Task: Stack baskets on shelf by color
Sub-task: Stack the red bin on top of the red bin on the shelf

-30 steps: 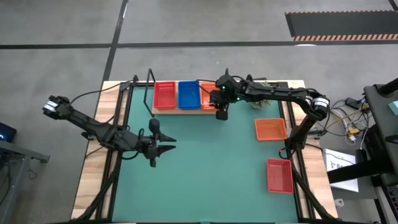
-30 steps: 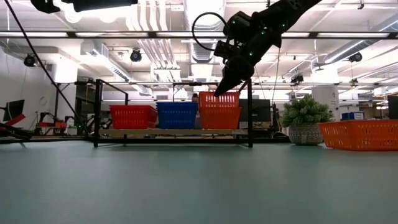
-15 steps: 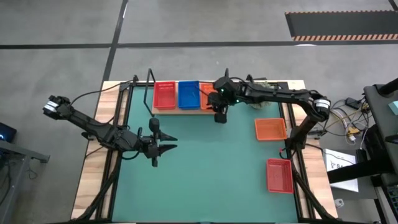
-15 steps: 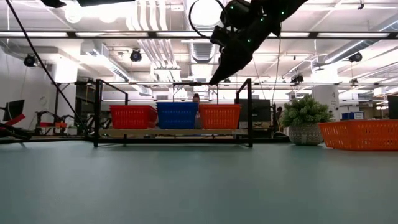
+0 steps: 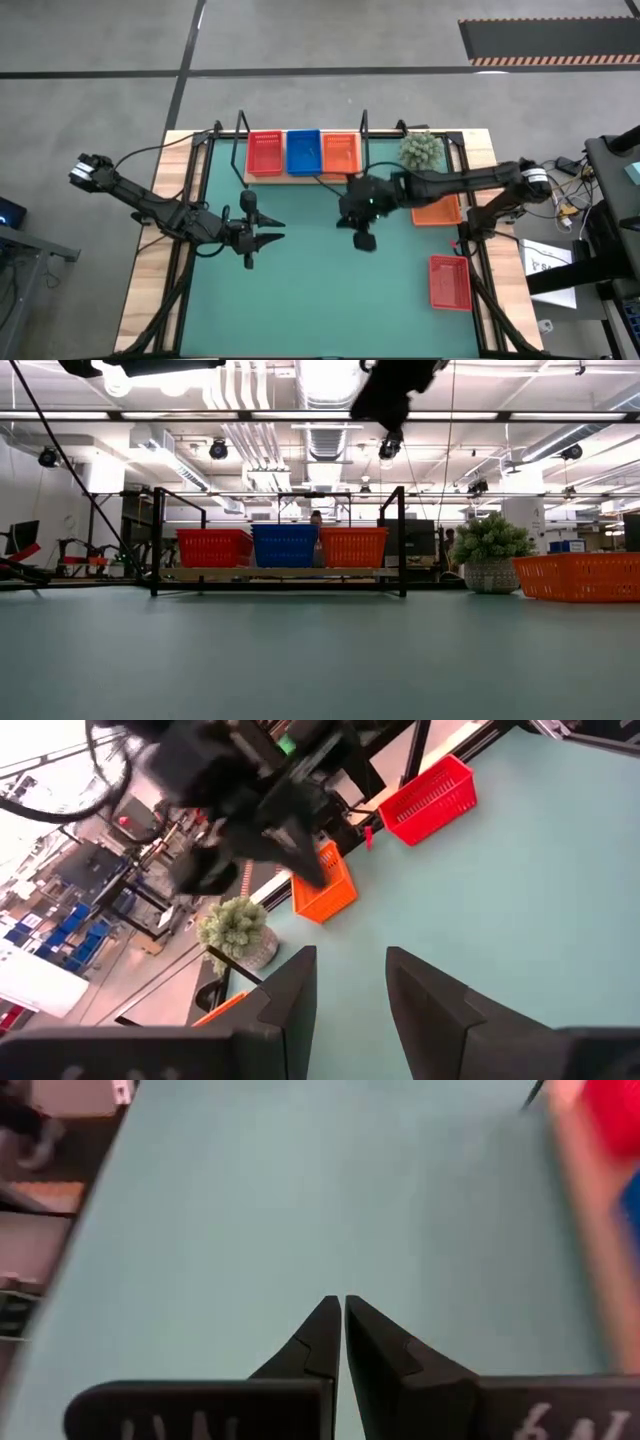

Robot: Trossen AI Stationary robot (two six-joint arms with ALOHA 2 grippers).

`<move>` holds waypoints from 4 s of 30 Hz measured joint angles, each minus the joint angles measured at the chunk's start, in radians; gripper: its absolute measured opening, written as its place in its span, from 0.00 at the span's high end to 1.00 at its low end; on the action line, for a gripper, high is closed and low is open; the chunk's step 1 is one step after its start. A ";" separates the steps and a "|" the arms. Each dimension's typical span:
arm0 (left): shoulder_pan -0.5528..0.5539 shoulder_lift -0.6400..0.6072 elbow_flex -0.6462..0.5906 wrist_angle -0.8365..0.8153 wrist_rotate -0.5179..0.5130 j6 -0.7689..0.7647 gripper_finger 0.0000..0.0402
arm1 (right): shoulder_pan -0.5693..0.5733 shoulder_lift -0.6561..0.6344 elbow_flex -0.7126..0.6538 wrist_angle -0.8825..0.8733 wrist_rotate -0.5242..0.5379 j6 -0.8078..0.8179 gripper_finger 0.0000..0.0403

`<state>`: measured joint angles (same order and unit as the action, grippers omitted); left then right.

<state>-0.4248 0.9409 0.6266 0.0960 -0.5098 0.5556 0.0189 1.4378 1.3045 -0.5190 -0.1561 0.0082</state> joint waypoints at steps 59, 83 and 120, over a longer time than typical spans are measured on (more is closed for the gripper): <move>0.000 0.000 0.007 0.001 -0.023 0.159 0.74 | 0.585 0.185 -0.174 -0.770 -0.083 1.599 0.48; 0.000 0.002 0.007 0.048 -0.022 0.039 0.74 | 0.352 0.168 0.051 -0.183 0.472 0.609 0.50; 0.001 0.767 0.401 0.268 0.170 -0.367 0.74 | 0.276 -0.342 -0.983 1.367 0.523 -0.257 0.71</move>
<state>-0.4233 1.7080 1.0279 0.3637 -0.3397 0.1886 0.2947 1.0957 0.3212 0.8481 0.3666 -0.2491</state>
